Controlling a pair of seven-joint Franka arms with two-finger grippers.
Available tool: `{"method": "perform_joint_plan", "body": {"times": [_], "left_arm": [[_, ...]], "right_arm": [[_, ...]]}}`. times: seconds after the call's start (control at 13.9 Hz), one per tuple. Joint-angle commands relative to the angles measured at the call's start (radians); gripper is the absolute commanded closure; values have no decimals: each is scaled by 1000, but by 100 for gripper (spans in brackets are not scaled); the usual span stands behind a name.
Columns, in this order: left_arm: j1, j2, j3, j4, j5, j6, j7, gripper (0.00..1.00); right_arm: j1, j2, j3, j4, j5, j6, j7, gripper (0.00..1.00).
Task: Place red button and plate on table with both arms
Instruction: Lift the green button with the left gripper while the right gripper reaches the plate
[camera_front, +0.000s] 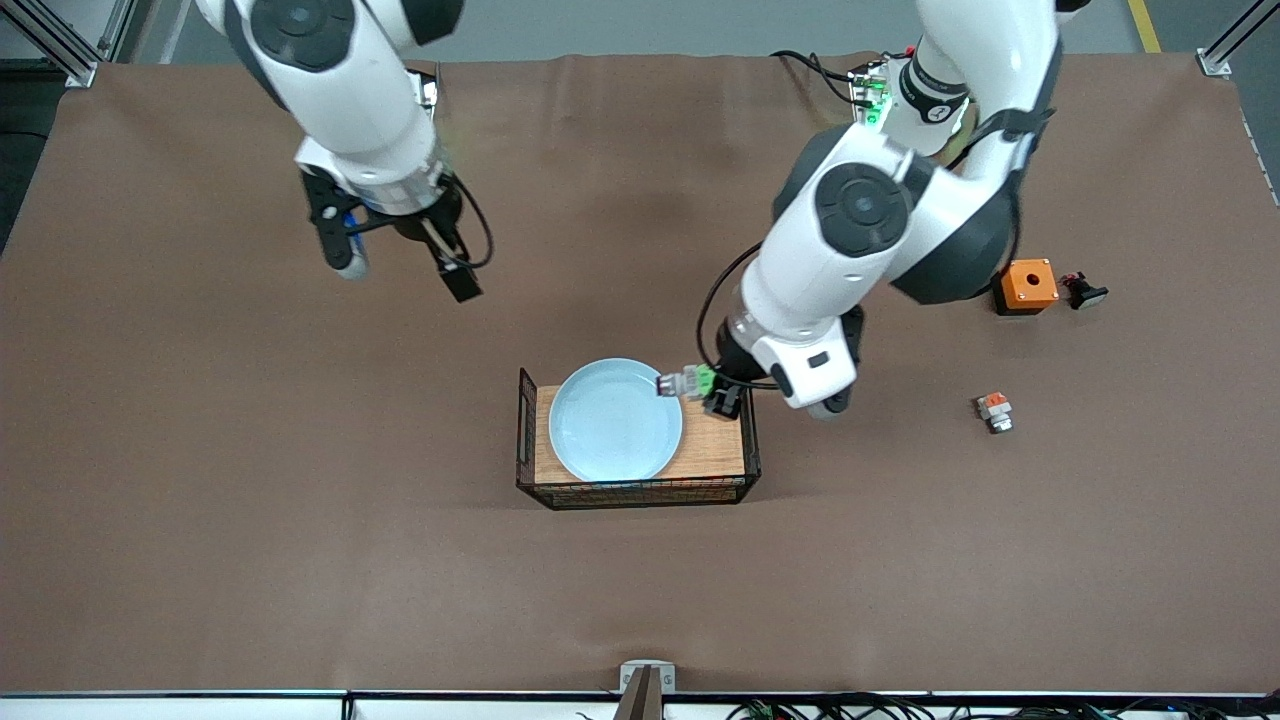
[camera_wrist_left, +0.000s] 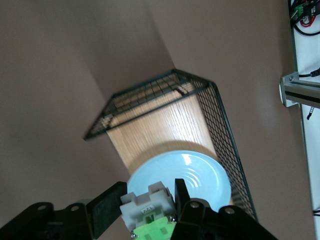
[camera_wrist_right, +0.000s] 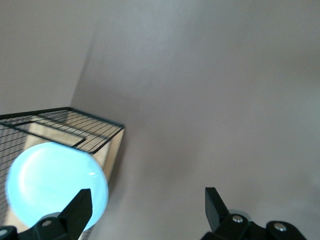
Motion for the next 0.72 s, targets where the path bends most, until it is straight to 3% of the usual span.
{"method": "perform_joint_plan", "body": {"times": [0.0, 0.29, 0.65], "left_arm": [[53, -68, 7, -40, -21, -109, 246, 100], [166, -125, 7, -113, -15, -235, 684, 100], [275, -188, 7, -366, 49, -109, 1164, 100]], "right_arm": [[21, 90, -11, 63, -11, 74, 136, 1], [35, 228, -12, 177, -42, 85, 145, 1], [90, 328, -12, 206, -107, 151, 223, 2]]}}
